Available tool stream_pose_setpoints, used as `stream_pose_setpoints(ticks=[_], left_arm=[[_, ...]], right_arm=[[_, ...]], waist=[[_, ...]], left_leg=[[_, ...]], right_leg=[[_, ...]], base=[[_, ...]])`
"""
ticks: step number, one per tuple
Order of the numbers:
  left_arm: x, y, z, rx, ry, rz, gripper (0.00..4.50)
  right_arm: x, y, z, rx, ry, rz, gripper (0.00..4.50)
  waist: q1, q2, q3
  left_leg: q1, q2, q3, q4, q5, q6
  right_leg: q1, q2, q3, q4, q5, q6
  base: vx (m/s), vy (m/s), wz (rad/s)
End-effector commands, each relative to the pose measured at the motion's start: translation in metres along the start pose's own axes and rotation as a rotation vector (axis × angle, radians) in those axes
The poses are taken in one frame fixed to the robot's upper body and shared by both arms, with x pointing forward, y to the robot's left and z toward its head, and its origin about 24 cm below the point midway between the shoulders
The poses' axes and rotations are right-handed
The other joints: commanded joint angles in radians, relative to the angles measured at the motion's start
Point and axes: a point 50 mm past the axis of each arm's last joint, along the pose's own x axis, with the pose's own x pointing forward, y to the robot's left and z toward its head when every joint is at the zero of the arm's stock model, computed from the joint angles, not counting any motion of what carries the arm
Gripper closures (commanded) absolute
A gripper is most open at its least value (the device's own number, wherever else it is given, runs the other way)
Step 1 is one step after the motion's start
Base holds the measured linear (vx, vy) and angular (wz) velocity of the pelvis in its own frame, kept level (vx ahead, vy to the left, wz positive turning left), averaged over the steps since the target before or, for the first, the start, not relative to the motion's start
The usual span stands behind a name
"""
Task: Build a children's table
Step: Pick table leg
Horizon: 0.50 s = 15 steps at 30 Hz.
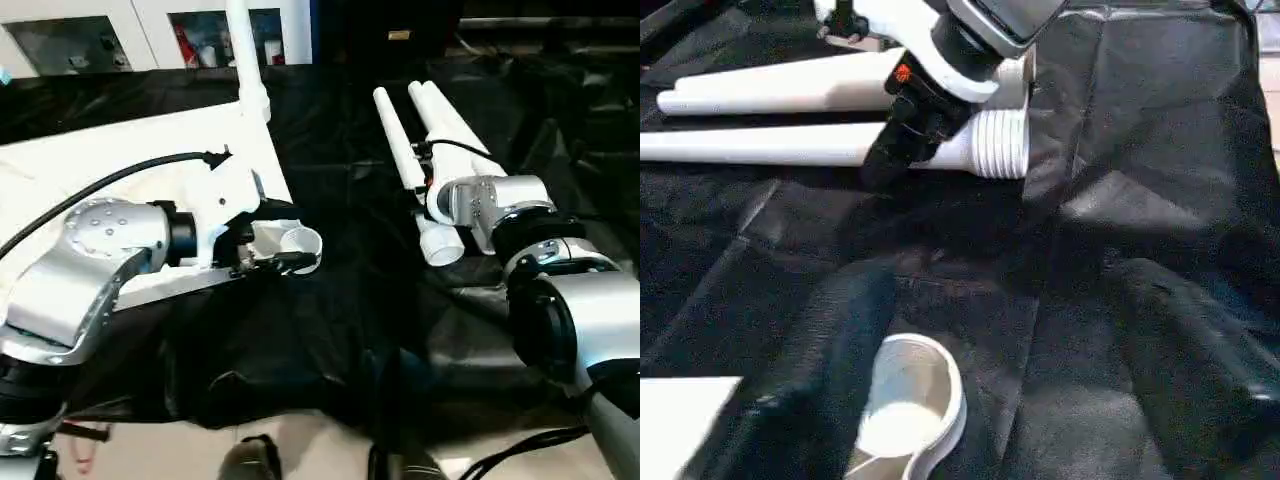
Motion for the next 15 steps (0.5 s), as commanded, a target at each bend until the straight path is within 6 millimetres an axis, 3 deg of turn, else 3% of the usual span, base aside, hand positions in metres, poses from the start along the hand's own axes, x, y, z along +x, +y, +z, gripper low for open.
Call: stream_pose_setpoints(ticks=[1,4,6,10,11,14,15], left_arm=[[0.003,-0.004,-0.002,-0.024,-0.001,-0.014,0.38],[0.007,0.001,-0.002,-0.051,-0.043,0.052,0.20],[0.011,0.004,-0.001,-0.110,-0.098,0.086,0.00],[0.020,0.011,-0.003,-0.186,-0.143,0.160,0.00],[0.025,0.016,-0.005,-0.219,-0.126,0.210,0.00],[0.034,0.023,-0.011,-0.309,-0.083,0.261,0.00],[0.040,0.025,-0.011,-0.337,-0.090,0.276,0.00]], right_arm=[[0.007,-0.002,-0.025,0.050,0.087,-0.001,1.79],[0.008,-0.006,-0.028,0.123,0.064,-0.016,2.08],[0.008,-0.008,-0.028,0.176,0.050,-0.004,2.27],[0.007,-0.010,-0.029,0.248,0.025,0.028,2.56],[0.007,-0.011,-0.026,0.280,-0.007,0.057,2.59],[0.004,-0.011,-0.015,0.356,-0.121,0.146,2.67],[0.001,-0.011,-0.007,0.394,-0.217,0.213,2.67]], waist=[[0.004,-0.004,-0.098],[0.009,-0.009,-0.108],[0.011,-0.010,-0.107],[0.018,-0.009,-0.120],[0.019,-0.007,-0.128],[0.020,-0.012,-0.133],[0.024,-0.012,-0.142]], left_leg=[[0.018,0.020,0.003,-0.053,-0.026,0.024],[0.019,0.019,0.006,-0.049,-0.021,0.025],[0.017,0.018,0.007,-0.049,-0.033,0.023],[0.019,0.018,0.005,-0.044,-0.050,0.018],[0.017,0.017,0.003,-0.042,-0.041,0.020],[0.016,0.015,0.006,-0.037,-0.033,0.032],[0.018,0.016,0.003,-0.034,-0.018,0.042]], right_leg=[[0.069,-0.069,0.052,-0.051,0.083,-0.298],[0.072,-0.070,0.054,-0.050,0.114,-0.299],[0.071,-0.070,0.055,-0.051,0.103,-0.296],[0.076,-0.069,0.053,-0.049,0.106,-0.295],[0.080,-0.070,0.051,-0.046,0.115,-0.294],[0.081,-0.068,0.051,-0.045,0.145,-0.291],[0.084,-0.071,0.050,-0.042,0.161,-0.298]], base=[[0.000,0.000,0.00],[0.000,0.000,0.00],[0.000,0.000,0.00],[0.000,0.000,0.00],[0.000,0.000,0.00],[0.000,0.000,0.00],[0.000,0.000,0.00]])
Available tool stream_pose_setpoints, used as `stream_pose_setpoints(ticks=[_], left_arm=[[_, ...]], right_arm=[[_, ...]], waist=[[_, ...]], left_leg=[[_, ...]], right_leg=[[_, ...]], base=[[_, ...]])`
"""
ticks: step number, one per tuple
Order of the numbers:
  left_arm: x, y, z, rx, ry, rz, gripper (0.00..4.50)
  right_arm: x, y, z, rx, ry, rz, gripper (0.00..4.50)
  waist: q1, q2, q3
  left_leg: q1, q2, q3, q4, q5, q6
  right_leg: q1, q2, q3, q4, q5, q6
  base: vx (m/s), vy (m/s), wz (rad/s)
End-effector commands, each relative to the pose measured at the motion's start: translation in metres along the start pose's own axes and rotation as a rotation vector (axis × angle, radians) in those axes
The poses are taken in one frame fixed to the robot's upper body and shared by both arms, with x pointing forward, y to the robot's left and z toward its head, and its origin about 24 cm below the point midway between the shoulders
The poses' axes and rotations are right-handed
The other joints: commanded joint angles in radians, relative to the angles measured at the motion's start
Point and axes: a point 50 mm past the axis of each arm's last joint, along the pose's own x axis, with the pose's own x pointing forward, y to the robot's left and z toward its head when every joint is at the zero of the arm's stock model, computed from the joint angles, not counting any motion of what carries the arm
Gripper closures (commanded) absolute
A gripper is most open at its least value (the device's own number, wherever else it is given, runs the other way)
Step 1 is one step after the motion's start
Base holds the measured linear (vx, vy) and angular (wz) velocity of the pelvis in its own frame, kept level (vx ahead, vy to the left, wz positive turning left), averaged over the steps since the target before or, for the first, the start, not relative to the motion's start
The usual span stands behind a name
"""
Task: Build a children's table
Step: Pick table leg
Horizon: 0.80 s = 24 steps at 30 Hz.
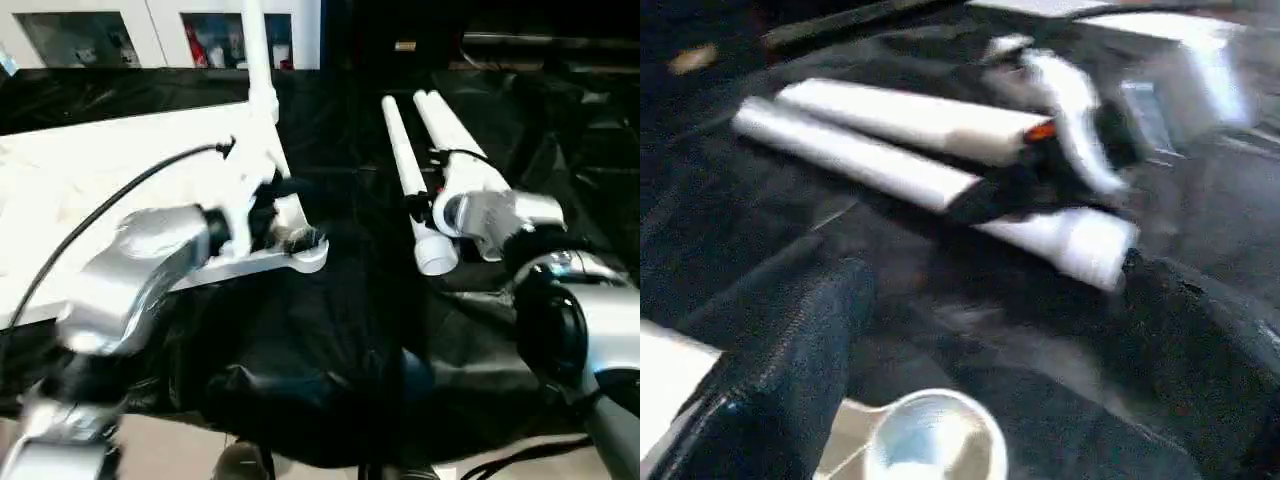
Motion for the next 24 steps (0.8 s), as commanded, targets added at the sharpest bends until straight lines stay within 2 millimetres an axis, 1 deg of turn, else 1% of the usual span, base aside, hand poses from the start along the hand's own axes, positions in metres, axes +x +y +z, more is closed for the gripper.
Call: stream_pose_setpoints(ticks=[1,2,3,4,5,6,7,8,9,10,11,12,13,14,15,16,17,18,19,20,21,22,23,24], left_arm=[[0.009,0.005,-0.003,-0.072,0.002,0.050,0.00],[0.012,0.005,-0.002,-0.102,-0.009,0.059,0.00],[0.015,0.006,-0.002,-0.135,-0.020,0.069,0.00],[0.021,0.006,-0.001,-0.185,-0.051,0.076,0.00],[0.024,0.006,0.000,-0.207,-0.064,0.079,0.00],[0.036,0.006,0.004,-0.303,-0.113,0.081,0.00],[0.036,0.006,0.004,-0.303,-0.113,0.081,0.00],[0.045,0.006,0.008,-0.367,-0.145,0.076,0.00],[0.048,0.006,0.010,-0.397,-0.163,0.073,0.00],[0.058,0.007,0.022,-0.519,-0.235,0.048,0.00],[0.061,0.008,0.029,-0.576,-0.273,0.030,0.00],[0.062,0.008,0.034,-0.612,-0.295,0.018,0.00],[0.063,0.007,0.037,-0.636,-0.311,-0.006,0.00],[0.064,0.006,0.039,-0.646,-0.317,-0.019,0.00],[0.065,0.005,0.039,-0.650,-0.314,-0.021,0.00],[0.066,0.005,0.039,-0.653,-0.310,-0.022,0.00],[0.067,0.004,0.039,-0.656,-0.306,-0.024,0.00],[0.068,0.004,0.038,-0.661,-0.296,-0.013,0.00],[0.069,0.003,0.037,-0.660,-0.293,-0.011,0.00],[0.070,0.001,0.038,-0.692,-0.301,-0.023,0.28],[0.070,0.000,0.040,-0.712,-0.306,-0.027,0.28],[0.070,0.000,0.041,-0.727,-0.309,-0.027,0.34],[0.070,0.000,0.041,-0.728,-0.309,-0.027,0.34],[0.070,-0.003,0.042,-0.741,-0.291,-0.016,0.53]], right_arm=[[-0.003,0.006,0.014,0.078,-0.168,0.156,2.67],[-0.005,0.007,0.016,0.072,-0.195,0.189,2.68],[-0.006,0.008,0.018,0.065,-0.225,0.225,2.68],[-0.009,0.011,0.019,0.065,-0.250,0.290,2.68],[-0.011,0.012,0.019,0.064,-0.261,0.319,2.68],[-0.021,0.020,0.018,0.049,-0.309,0.467,2.68],[-0.021,0.020,0.018,0.049,-0.309,0.467,2.69],[-0.031,0.028,0.017,0.029,-0.341,0.583,2.69],[-0.036,0.031,0.015,0.019,-0.353,0.624,2.69],[-0.053,0.041,0.007,-0.027,-0.375,0.752,2.69],[-0.059,0.046,0.003,-0.048,-0.376,0.797,2.70],[-0.063,0.049,0.000,-0.059,-0.375,0.825,2.70],[-0.065,0.052,-0.005,-0.085,-0.367,0.843,2.70],[-0.066,0.054,-0.008,-0.101,-0.362,0.853,2.70],[-0.067,0.057,-0.011,-0.121,-0.362,0.866,2.70],[-0.068,0.060,-0.013,-0.136,-0.362,0.879,2.70],[-0.069,0.062,-0.015,-0.146,-0.361,0.888,2.70],[-0.071,0.067,-0.018,-0.172,-0.350,0.905,2.70],[-0.071,0.070,-0.022,-0.209,-0.336,0.903,2.70],[-0.070,0.073,-0.028,-0.279,-0.311,0.853,2.70],[-0.067,0.074,-0.031,-0.331,-0.299,0.795,2.70],[-0.065,0.074,-0.032,-0.370,-0.294,0.737,2.70],[-0.065,0.074,-0.032,-0.373,-0.294,0.733,2.70],[-0.063,0.078,-0.031,-0.389,-0.310,0.688,2.70]], waist=[[0.008,0.000,-0.129],[0.014,0.003,-0.135],[0.016,0.000,-0.137],[0.017,-0.002,-0.145],[0.019,-0.002,-0.140],[0.026,-0.002,-0.136],[0.039,0.003,-0.147],[0.040,-0.003,-0.147],[0.050,-0.001,-0.153],[0.057,0.014,-0.147],[0.061,0.012,-0.145],[0.071,0.010,-0.155],[0.075,0.011,-0.153],[0.074,0.008,-0.152],[0.075,0.009,-0.149],[0.075,0.016,-0.145],[0.075,0.015,-0.142],[0.074,0.016,-0.144],[0.077,0.018,-0.145],[0.076,0.020,-0.146],[0.074,0.021,-0.146],[0.073,0.020,-0.147],[0.072,0.021,-0.147],[0.070,0.021,-0.147]], left_leg=[[0.016,0.014,0.005,-0.043,-0.021,0.049],[0.015,0.015,0.002,-0.040,0.001,0.063],[0.012,0.012,0.004,-0.036,0.022,0.084],[0.010,0.012,-0.001,-0.034,0.043,0.099],[0.010,0.007,0.005,-0.031,0.036,0.112],[0.010,0.006,0.006,-0.030,0.031,0.128],[0.017,0.013,0.004,-0.026,0.032,0.131],[0.010,0.009,0.002,-0.026,0.054,0.147],[0.014,0.018,-0.003,-0.026,0.050,0.147],[0.014,0.011,0.001,-0.023,0.025,0.147],[0.017,0.012,0.001,-0.023,0.011,0.143],[0.021,0.020,-0.007,-0.026,0.001,0.137],[0.015,0.016,-0.008,-0.027,-0.010,0.127],[0.014,0.017,-0.007,-0.029,-0.022,0.120],[0.016,0.016,-0.006,-0.031,-0.047,0.101],[0.015,0.014,-0.005,-0.032,-0.072,0.085],[0.016,0.015,-0.005,-0.034,-0.085,0.077],[0.019,0.014,-0.006,-0.036,-0.109,0.061],[0.020,0.017,-0.007,-0.039,-0.113,0.049],[0.021,0.017,-0.008,-0.040,-0.117,0.044],[0.020,0.018,-0.010,-0.042,-0.115,0.025],[0.021,0.016,-0.010,-0.043,-0.123,0.013],[0.019,0.014,-0.010,-0.043,-0.127,0.011],[0.019,0.015,-0.010,-0.044,-0.139,0.007]], right_leg=[[0.082,-0.071,0.051,-0.047,0.165,-0.298],[0.084,-0.074,0.050,-0.043,0.198,-0.305],[0.083,-0.068,0.049,-0.040,0.239,-0.314],[0.088,-0.070,0.046,-0.033,0.253,-0.325],[0.084,-0.065,0.047,-0.040,0.258,-0.323],[0.088,-0.060,0.050,-0.045,0.264,-0.316],[0.087,-0.066,0.048,-0.038,0.278,-0.316],[0.090,-0.060,0.045,-0.038,0.289,-0.311],[0.084,-0.071,0.044,-0.033,0.279,-0.319],[0.079,-0.066,0.044,-0.047,0.233,-0.309],[0.080,-0.065,0.046,-0.050,0.220,-0.299],[0.083,-0.072,0.045,-0.045,0.203,-0.302],[0.082,-0.073,0.042,-0.047,0.159,-0.298],[0.081,-0.074,0.043,-0.053,0.130,-0.293],[0.077,-0.076,0.044,-0.061,0.061,-0.285],[0.075,-0.075,0.046,-0.071,-0.004,-0.267],[0.074,-0.075,0.046,-0.076,-0.038,-0.253],[0.075,-0.075,0.046,-0.080,-0.096,-0.233],[0.074,-0.075,0.047,-0.085,-0.127,-0.210],[0.072,-0.076,0.046,-0.085,-0.137,-0.205],[0.070,-0.073,0.045,-0.084,-0.143,-0.194],[0.071,-0.074,0.044,-0.086,-0.153,-0.188],[0.070,-0.073,0.045,-0.087,-0.158,-0.183],[0.070,-0.074,0.044,-0.088,-0.170,-0.178]], base=[[0.000,0.000,0.00],[0.000,0.000,0.00],[0.000,0.000,0.00],[0.000,0.000,0.00],[0.000,0.000,0.00],[0.000,0.000,0.00],[0.000,0.000,0.00],[0.000,0.000,0.00],[0.000,0.000,0.00],[0.000,0.000,0.00],[0.000,0.000,0.00],[0.000,0.000,0.00],[0.000,0.000,0.00],[0.000,0.000,0.00],[0.000,0.000,0.00],[0.000,0.000,0.00],[0.000,0.000,0.00],[0.000,0.000,0.00],[0.000,0.000,0.00],[0.000,0.000,0.00],[0.000,0.000,0.00],[0.000,0.000,0.00],[0.000,0.000,0.00],[0.000,0.000,0.00]])
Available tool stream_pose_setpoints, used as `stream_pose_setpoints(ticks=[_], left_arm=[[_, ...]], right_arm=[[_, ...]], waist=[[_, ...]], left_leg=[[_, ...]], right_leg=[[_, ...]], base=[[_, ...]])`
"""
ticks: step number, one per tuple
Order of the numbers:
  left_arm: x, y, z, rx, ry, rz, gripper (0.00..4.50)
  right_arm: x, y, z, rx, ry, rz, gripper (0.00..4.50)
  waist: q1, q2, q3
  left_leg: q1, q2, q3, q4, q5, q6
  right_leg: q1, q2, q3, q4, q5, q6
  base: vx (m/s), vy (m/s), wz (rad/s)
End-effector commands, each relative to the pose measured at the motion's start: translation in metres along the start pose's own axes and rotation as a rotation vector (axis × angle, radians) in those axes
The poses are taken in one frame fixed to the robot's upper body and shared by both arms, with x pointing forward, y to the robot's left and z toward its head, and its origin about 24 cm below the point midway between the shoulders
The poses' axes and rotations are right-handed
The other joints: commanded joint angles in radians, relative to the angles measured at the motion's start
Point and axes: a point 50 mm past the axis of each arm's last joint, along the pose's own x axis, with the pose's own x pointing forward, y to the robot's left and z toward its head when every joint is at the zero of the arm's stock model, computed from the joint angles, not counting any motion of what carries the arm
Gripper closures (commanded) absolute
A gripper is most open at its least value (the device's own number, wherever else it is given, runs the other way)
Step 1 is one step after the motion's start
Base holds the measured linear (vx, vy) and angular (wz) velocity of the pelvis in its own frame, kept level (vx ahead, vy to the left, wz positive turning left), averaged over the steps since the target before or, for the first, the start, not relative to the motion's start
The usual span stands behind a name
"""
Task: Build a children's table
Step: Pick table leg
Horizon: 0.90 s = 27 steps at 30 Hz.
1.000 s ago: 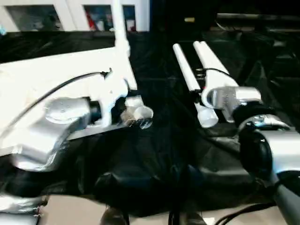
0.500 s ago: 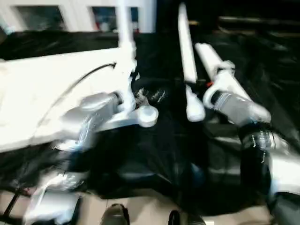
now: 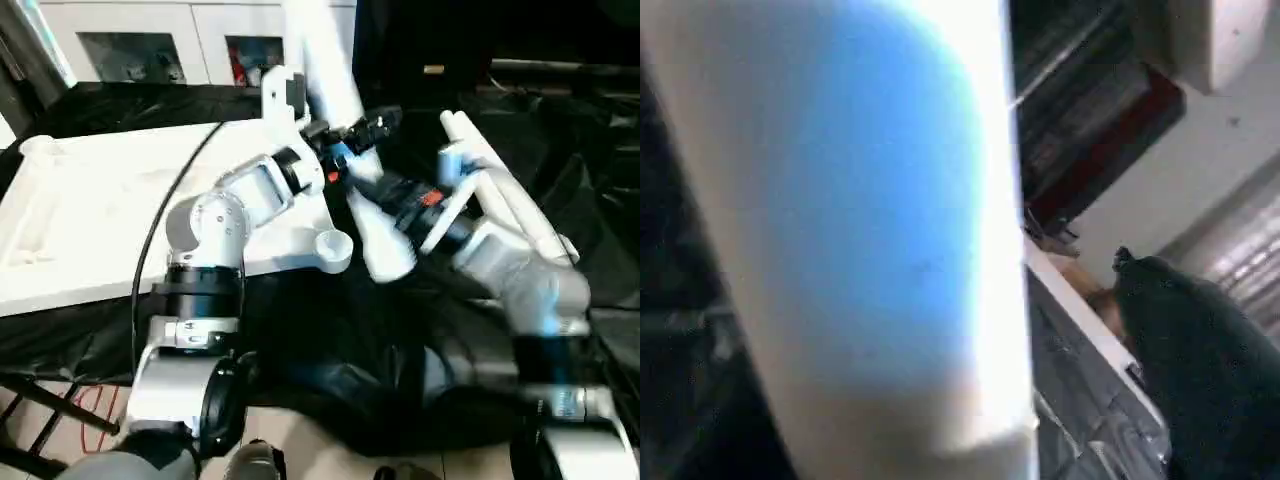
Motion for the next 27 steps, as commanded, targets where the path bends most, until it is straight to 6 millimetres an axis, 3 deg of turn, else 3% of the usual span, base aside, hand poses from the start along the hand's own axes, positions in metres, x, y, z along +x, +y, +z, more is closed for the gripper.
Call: stream_pose_setpoints(ticks=[1,2,3,6,8,9,10,12,15,17,27], left_arm=[[0.002,-0.012,0.000,0.003,0.012,-0.018,0.67],[0.002,-0.012,0.000,0.004,0.015,-0.008,0.67],[0.001,-0.011,-0.003,0.006,0.014,0.042,0.75],[-0.001,-0.006,-0.007,-0.011,-0.013,0.124,0.85],[-0.002,-0.002,-0.006,-0.015,-0.039,0.173,1.16],[-0.003,0.000,-0.006,-0.018,-0.058,0.200,1.18],[-0.005,0.002,-0.004,-0.023,-0.082,0.217,1.18],[-0.006,0.002,-0.002,-0.020,-0.113,0.236,1.57],[-0.007,0.002,0.000,-0.017,-0.119,0.252,1.67],[-0.007,0.001,0.000,-0.016,-0.122,0.245,2.00],[-0.009,-0.001,0.003,0.044,-0.132,0.225,2.62]], right_arm=[[0.007,0.004,0.001,-0.062,0.016,-0.047,2.70],[0.009,0.005,0.002,-0.070,0.015,-0.051,2.70],[0.013,0.009,0.003,-0.086,0.011,-0.058,2.70],[0.017,0.012,0.005,-0.089,-0.003,-0.073,2.70],[0.018,0.014,0.006,-0.092,-0.005,-0.073,2.70],[0.019,0.014,0.006,-0.095,-0.006,-0.078,2.70],[0.020,0.015,0.006,-0.101,-0.005,-0.087,2.70],[0.021,0.016,0.004,-0.106,-0.001,-0.092,2.70],[0.022,0.016,0.003,-0.107,0.001,-0.100,2.70],[0.022,0.016,0.003,-0.108,0.003,-0.105,2.70],[0.021,0.015,0.004,-0.116,-0.001,-0.121,2.70]], waist=[[-0.003,-0.008,-0.110],[-0.004,-0.022,-0.110],[-0.002,-0.019,-0.111],[-0.003,-0.023,-0.110],[-0.002,-0.020,-0.112],[-0.004,-0.026,-0.112],[-0.003,-0.025,-0.114],[-0.002,-0.032,-0.114],[-0.004,-0.029,-0.113],[-0.004,-0.026,-0.113],[-0.006,-0.027,-0.114]], left_leg=[[0.021,0.013,-0.006,-0.062,-0.158,-0.002],[0.022,0.014,-0.004,-0.064,-0.159,-0.001],[0.020,0.019,-0.007,-0.064,-0.155,-0.004],[0.018,0.014,-0.005,-0.064,-0.144,0.006],[0.018,0.015,-0.006,-0.065,-0.140,0.006],[0.017,0.016,-0.006,-0.066,-0.140,0.006],[0.017,0.014,-0.006,-0.065,-0.135,0.005],[0.017,0.014,-0.005,-0.066,-0.135,0.005],[0.018,0.014,-0.005,-0.066,-0.148,0.001],[0.018,0.014,-0.006,-0.067,-0.150,-0.004],[0.018,0.014,-0.007,-0.068,-0.158,-0.012]], right_leg=[[0.059,-0.071,0.044,-0.090,-0.206,-0.180],[0.058,-0.072,0.045,-0.092,-0.210,-0.177],[0.058,-0.075,0.046,-0.085,-0.211,-0.178],[0.056,-0.071,0.046,-0.091,-0.208,-0.162],[0.055,-0.069,0.046,-0.091,-0.187,-0.156],[0.056,-0.069,0.046,-0.091,-0.179,-0.153],[0.057,-0.070,0.046,-0.089,-0.166,-0.151],[0.058,-0.071,0.046,-0.090,-0.173,-0.145],[0.055,-0.071,0.046,-0.092,-0.192,-0.136],[0.054,-0.070,0.046,-0.093,-0.193,-0.130],[0.054,-0.069,0.046,-0.091,-0.174,-0.130]], base=[[0.000,0.000,0.00],[0.000,0.000,0.00],[0.000,0.000,0.00],[0.000,0.000,0.00],[0.000,0.000,0.00],[0.000,0.000,0.00],[0.000,0.000,0.00],[0.000,0.000,0.00],[0.000,0.000,0.00],[0.000,0.000,0.00],[0.000,0.000,0.00]])
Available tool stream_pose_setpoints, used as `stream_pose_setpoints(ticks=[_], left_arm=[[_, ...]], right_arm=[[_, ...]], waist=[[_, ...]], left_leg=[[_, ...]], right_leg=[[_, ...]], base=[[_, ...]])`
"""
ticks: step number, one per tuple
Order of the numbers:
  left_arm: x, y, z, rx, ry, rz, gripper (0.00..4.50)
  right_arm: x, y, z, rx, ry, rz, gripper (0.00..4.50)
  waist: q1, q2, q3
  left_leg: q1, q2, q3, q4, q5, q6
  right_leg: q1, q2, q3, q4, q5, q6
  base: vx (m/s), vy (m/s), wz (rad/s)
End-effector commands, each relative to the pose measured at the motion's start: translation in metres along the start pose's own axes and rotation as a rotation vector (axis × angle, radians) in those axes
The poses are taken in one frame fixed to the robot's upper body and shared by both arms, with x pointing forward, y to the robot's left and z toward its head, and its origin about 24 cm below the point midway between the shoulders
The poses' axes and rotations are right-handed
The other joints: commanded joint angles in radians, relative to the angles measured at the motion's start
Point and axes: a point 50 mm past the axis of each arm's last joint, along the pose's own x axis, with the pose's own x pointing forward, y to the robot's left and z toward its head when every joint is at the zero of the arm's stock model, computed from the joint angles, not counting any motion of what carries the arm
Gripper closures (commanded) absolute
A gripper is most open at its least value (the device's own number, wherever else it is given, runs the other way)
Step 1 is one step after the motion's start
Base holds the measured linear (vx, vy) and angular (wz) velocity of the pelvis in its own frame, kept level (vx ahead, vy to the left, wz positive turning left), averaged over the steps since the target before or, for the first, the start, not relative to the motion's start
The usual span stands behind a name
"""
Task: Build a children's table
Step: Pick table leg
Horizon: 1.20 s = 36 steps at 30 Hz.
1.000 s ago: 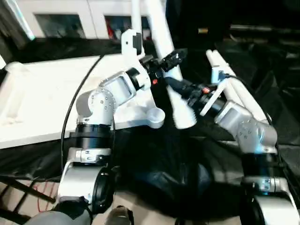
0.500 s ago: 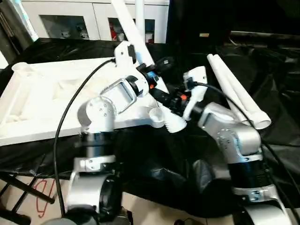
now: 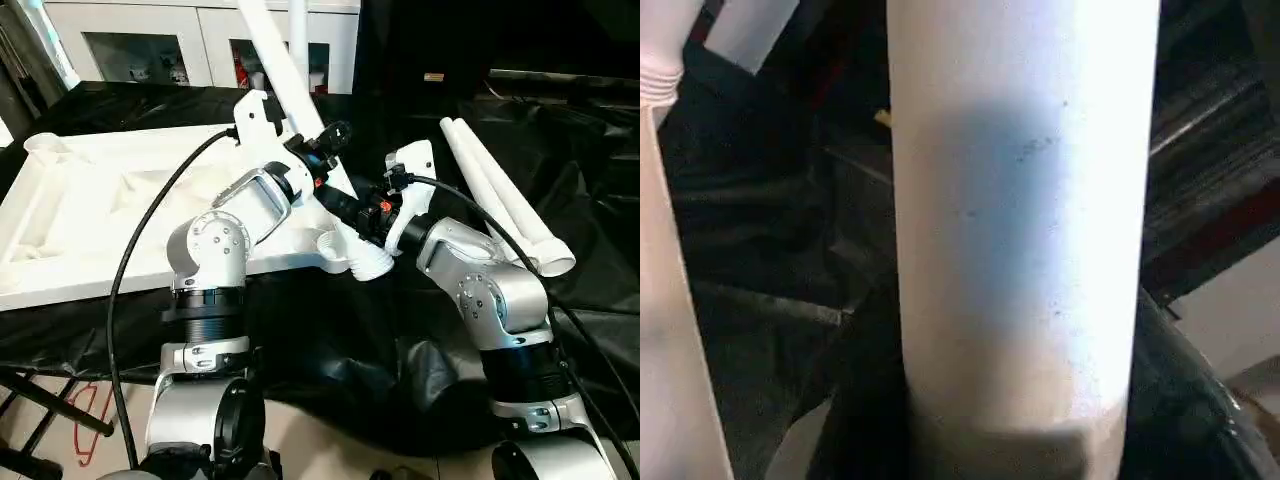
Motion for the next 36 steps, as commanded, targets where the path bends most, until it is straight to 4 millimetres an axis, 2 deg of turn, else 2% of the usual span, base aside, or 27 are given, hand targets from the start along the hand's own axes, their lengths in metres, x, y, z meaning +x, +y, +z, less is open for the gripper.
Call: stream_pose_setpoints(ticks=[1,5,6,8,10,12,14,16,20,23,24,25,27,30,36], left_arm=[[-0.001,-0.006,0.004,0.041,-0.014,-0.026,2.62],[-0.001,-0.005,0.006,0.067,-0.014,-0.038,2.62],[-0.001,-0.005,0.009,0.091,-0.023,-0.056,2.62],[-0.001,-0.006,0.012,0.127,-0.026,-0.079,2.62],[-0.002,-0.012,0.020,0.230,-0.011,-0.195,2.62],[-0.003,-0.013,0.022,0.252,-0.005,-0.229,2.64],[-0.006,-0.016,0.026,0.276,0.037,-0.340,2.64],[-0.010,-0.018,0.027,0.277,0.077,-0.421,2.64],[-0.016,-0.026,0.027,0.200,0.136,-0.552,2.64],[-0.023,-0.032,0.024,0.183,0.201,-0.666,2.64],[-0.023,-0.032,0.024,0.183,0.201,-0.666,2.64],[-0.023,-0.032,0.023,0.189,0.213,-0.680,2.64],[-0.022,-0.031,0.023,0.191,0.217,-0.678,2.64],[-0.020,-0.030,0.025,0.180,0.208,-0.660,2.64],[-0.018,-0.026,0.028,0.184,0.186,-0.628,2.64]], right_arm=[[0.001,0.000,0.006,-0.028,-0.002,-0.015,2.70],[0.001,0.000,0.006,-0.034,-0.002,-0.014,2.70],[0.001,-0.001,0.008,-0.022,0.001,-0.010,2.35],[0.000,0.000,0.008,0.013,0.010,0.024,2.00],[-0.009,0.000,0.009,-0.029,0.075,0.103,1.91],[-0.011,-0.001,0.009,-0.064,0.101,0.111,1.67],[-0.028,-0.007,0.005,-0.079,0.195,0.191,1.58],[-0.037,-0.011,0.006,-0.048,0.218,0.226,1.58],[-0.041,-0.013,0.009,0.003,0.217,0.244,1.58],[-0.039,-0.013,0.015,0.039,0.173,0.255,1.58],[-0.039,-0.013,0.015,0.039,0.173,0.255,1.58],[-0.039,-0.013,0.016,0.047,0.168,0.259,1.85],[-0.038,-0.013,0.017,0.058,0.169,0.260,1.91],[-0.037,-0.013,0.015,0.065,0.173,0.255,2.27],[-0.032,-0.011,0.014,0.074,0.157,0.228,2.58]], waist=[[-0.006,-0.008,-0.104],[-0.007,-0.010,-0.104],[-0.006,-0.010,-0.104],[-0.006,-0.010,-0.104],[-0.002,-0.009,-0.105],[0.000,-0.008,-0.105],[0.001,-0.010,-0.106],[0.003,-0.010,-0.105],[0.000,-0.012,-0.106],[-0.002,-0.012,-0.104],[-0.002,-0.011,-0.105],[-0.003,-0.010,-0.104],[-0.002,-0.009,-0.105],[-0.001,-0.010,-0.107],[0.002,-0.011,-0.107]], left_leg=[[0.020,0.014,-0.006,-0.067,-0.158,-0.013],[0.021,0.014,-0.006,-0.067,-0.158,-0.013],[0.021,0.014,-0.006,-0.067,-0.155,-0.013],[0.021,0.013,-0.007,-0.068,-0.152,-0.010],[0.023,0.015,-0.007,-0.068,-0.149,-0.010],[0.023,0.015,-0.006,-0.068,-0.138,-0.018],[0.023,0.014,-0.005,-0.065,-0.133,-0.018],[0.022,0.014,-0.004,-0.065,-0.133,-0.012],[0.021,0.012,-0.003,-0.062,-0.138,-0.007],[0.023,0.013,-0.003,-0.063,-0.149,-0.007],[0.024,0.014,-0.003,-0.063,-0.151,-0.009],[0.025,0.015,-0.003,-0.064,-0.155,-0.011],[0.025,0.016,-0.003,-0.064,-0.152,-0.013],[0.025,0.017,-0.004,-0.064,-0.147,-0.017],[0.022,0.014,-0.004,-0.064,-0.136,-0.021]], right_leg=[[0.055,-0.070,0.047,-0.088,-0.174,-0.137],[0.054,-0.069,0.047,-0.088,-0.176,-0.137],[0.055,-0.070,0.047,-0.088,-0.182,-0.134],[0.055,-0.070,0.047,-0.088,-0.184,-0.132],[0.056,-0.069,0.048,-0.087,-0.180,-0.122],[0.056,-0.068,0.049,-0.083,-0.165,-0.116],[0.058,-0.069,0.050,-0.080,-0.142,-0.132],[0.060,-0.071,0.050,-0.079,-0.141,-0.146],[0.060,-0.073,0.046,-0.076,-0.154,-0.182],[0.057,-0.073,0.047,-0.081,-0.189,-0.181],[0.057,-0.073,0.046,-0.080,-0.195,-0.182],[0.055,-0.071,0.046,-0.082,-0.197,-0.179],[0.056,-0.070,0.047,-0.082,-0.190,-0.177],[0.056,-0.071,0.047,-0.078,-0.168,-0.181],[0.059,-0.072,0.047,-0.077,-0.154,-0.177]], base=[[0.000,0.000,0.00],[0.000,0.000,0.00],[0.000,0.000,0.00],[0.000,0.000,0.00],[0.000,0.000,0.00],[0.000,0.000,0.00],[0.000,0.000,0.00],[0.000,0.000,0.00],[0.000,0.000,0.00],[0.000,0.000,0.00],[0.000,0.000,0.00],[0.000,0.000,0.00],[0.000,0.000,0.00],[0.000,0.000,0.00],[0.000,0.000,0.00]])
